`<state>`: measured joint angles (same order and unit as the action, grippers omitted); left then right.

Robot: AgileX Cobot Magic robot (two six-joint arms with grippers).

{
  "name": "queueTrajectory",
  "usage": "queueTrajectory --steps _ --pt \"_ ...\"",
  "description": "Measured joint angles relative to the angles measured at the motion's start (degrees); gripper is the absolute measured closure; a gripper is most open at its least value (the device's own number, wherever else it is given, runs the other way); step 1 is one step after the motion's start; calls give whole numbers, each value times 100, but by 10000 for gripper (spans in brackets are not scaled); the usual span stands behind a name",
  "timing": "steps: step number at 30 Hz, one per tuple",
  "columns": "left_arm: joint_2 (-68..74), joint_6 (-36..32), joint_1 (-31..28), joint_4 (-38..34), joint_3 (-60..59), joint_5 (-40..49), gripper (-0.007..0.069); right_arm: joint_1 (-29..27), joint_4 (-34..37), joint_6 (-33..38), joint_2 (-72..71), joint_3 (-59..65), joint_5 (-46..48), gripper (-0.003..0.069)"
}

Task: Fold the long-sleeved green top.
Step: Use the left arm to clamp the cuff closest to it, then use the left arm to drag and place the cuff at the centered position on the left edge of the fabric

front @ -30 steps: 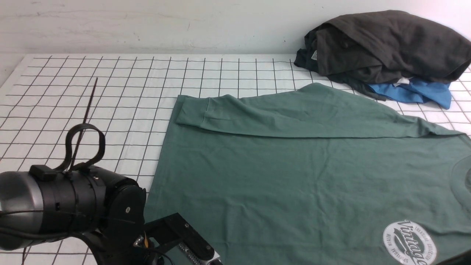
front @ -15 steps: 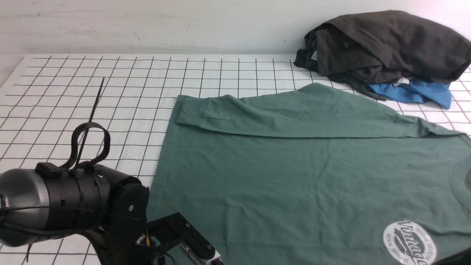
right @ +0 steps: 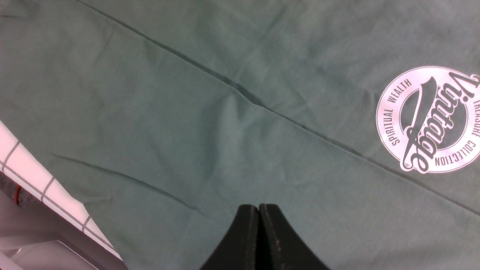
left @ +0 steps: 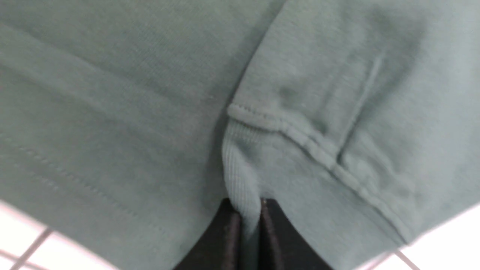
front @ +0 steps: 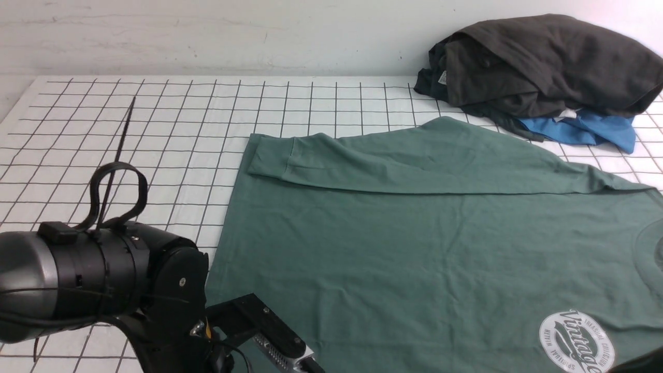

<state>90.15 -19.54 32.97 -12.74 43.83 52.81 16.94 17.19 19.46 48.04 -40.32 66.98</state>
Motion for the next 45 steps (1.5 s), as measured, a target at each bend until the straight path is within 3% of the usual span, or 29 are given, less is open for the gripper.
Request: queueTrajectory --steps 14,18,23,36,45 --pt "-293 -2 0 135 2069 861 601 0 -59 18 0 0 -32 673" --pt "-112 -2 0 335 2667 887 601 0 -353 -21 0 0 -32 673" --pt "388 80 -17 658 3540 1066 601 0 -965 -551 0 0 -32 673" --pt "1640 272 -1028 490 4909 1286 601 0 -1719 -1142 0 0 -32 673" --pt "2430 252 -1183 316 4965 977 599 0 -1953 -1164 0 0 -37 673"
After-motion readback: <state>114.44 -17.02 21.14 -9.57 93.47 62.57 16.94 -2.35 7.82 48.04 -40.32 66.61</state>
